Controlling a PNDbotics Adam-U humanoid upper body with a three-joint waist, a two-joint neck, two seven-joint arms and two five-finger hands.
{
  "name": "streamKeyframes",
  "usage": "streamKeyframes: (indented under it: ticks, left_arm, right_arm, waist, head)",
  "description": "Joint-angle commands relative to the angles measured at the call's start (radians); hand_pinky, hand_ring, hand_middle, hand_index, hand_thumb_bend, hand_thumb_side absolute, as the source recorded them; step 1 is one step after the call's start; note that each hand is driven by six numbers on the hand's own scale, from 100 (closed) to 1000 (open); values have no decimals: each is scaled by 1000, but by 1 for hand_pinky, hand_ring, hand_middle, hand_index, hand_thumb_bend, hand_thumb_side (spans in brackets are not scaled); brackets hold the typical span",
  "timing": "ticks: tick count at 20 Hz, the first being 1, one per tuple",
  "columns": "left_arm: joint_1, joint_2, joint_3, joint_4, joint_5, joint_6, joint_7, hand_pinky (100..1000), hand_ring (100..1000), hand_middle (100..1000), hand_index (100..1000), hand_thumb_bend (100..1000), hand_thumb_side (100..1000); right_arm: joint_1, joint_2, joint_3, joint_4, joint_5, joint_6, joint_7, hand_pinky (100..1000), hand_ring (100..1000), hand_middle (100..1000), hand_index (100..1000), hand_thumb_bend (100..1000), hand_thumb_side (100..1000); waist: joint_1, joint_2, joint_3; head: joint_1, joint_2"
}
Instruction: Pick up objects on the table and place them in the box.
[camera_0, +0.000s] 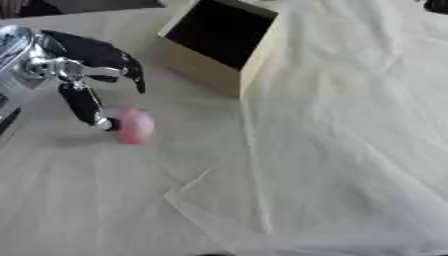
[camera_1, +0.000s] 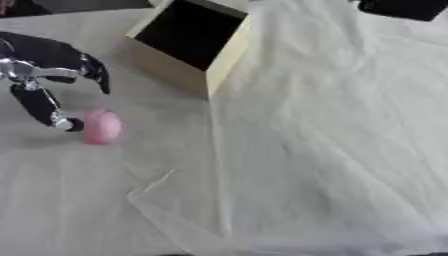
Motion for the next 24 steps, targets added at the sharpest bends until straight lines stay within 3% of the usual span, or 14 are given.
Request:
streamKeyframes:
  ticks: [1, 6, 8, 14, 19, 20, 22, 23, 24]
  left_arm:
    - [-20, -5, 1, 23, 28, 10, 5, 821, 870, 825, 849, 430, 270]
    - [-20, -27, -3, 49, -6, 8, 24, 817, 867, 818, 844, 414, 250]
    - [-20, -35, -2, 57, -33, 1, 45, 780, 846, 788, 829, 368, 227]
    - [-16, -35, 12, 21, -19, 7, 125, 593, 712, 646, 733, 100, 111]
    - [-8, -18, 27, -54, 60, 53, 140, 419, 569, 544, 618, 100, 100]
    - [-8, -15, 30, -63, 69, 60, 140, 344, 505, 472, 534, 100, 100]
    - [-8, -10, 35, -78, 73, 70, 148, 286, 461, 421, 481, 100, 100]
    - [-8, -9, 36, -82, 67, 71, 154, 287, 461, 422, 482, 100, 100]
    - [-6, -8, 35, -82, 59, 73, 153, 375, 526, 518, 596, 100, 100]
  right_arm:
    - [-10, -15, -17, -3, -8, 2, -1, 876, 736, 556, 799, 100, 720]
    - [-9, -8, -20, 5, -11, 0, 3, 876, 734, 552, 797, 100, 723]
    - [-9, -7, -20, 8, -12, -1, 7, 876, 735, 552, 797, 100, 723]
    - [-5, -5, -25, 12, -16, 2, 5, 876, 734, 551, 797, 100, 723]
    - [-3, -3, -28, 15, -16, 4, 0, 877, 733, 550, 796, 100, 721]
    - [-3, -2, -28, 15, -16, 5, -1, 877, 732, 549, 796, 100, 721]
    - [-1, 0, -30, 16, -17, 6, -3, 876, 732, 548, 796, 100, 722]
    - [-1, 1, -30, 16, -18, 6, -3, 876, 732, 548, 796, 100, 722]
    - [0, 1, -30, 17, -18, 6, -2, 876, 732, 548, 796, 100, 723]
  waist:
    - [-2, -14, -2]
    - [1, -8, -6]
    - [1, -6, -7]
    - [3, -4, -7]
    - [2, -6, -6]
    - [2, -6, -5]
    - [2, -7, -5]
    - [2, -7, -5]
    - [2, -7, -5]
  head:
    - [3, -8]
    - [4, -9]
    - [4, -10]
    - [3, -7]
    - [4, -6]
    - [5, -6]
    - [5, -7]
    - [5, -8]
    - [6, -8]
